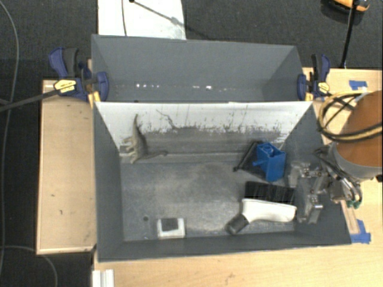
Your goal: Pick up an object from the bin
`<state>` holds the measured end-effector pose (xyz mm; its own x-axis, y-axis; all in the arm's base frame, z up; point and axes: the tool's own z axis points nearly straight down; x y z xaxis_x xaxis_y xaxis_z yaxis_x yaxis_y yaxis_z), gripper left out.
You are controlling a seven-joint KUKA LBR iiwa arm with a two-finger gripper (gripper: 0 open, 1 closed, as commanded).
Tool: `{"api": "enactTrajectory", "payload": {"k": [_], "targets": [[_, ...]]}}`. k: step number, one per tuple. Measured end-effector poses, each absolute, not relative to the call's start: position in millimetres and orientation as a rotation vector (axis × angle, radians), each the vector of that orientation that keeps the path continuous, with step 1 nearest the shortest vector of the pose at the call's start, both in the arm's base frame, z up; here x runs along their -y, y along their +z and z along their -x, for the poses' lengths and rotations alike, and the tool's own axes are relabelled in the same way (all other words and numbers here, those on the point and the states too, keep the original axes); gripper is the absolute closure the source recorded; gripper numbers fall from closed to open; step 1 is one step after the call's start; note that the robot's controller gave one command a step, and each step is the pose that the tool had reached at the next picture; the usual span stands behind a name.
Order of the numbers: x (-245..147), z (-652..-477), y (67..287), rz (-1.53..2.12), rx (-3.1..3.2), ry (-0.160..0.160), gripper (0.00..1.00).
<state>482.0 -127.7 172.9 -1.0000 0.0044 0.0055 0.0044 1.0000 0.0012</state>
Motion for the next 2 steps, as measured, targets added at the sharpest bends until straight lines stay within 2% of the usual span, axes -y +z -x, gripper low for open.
{"api": "enactTrajectory", "payload": {"k": [1,2], "targets": [[127,-483.9,177,-0.003,3.144,0.001,0.00],[118,-479.6,100,-0.122,3.142,0.001,0.00]]}}
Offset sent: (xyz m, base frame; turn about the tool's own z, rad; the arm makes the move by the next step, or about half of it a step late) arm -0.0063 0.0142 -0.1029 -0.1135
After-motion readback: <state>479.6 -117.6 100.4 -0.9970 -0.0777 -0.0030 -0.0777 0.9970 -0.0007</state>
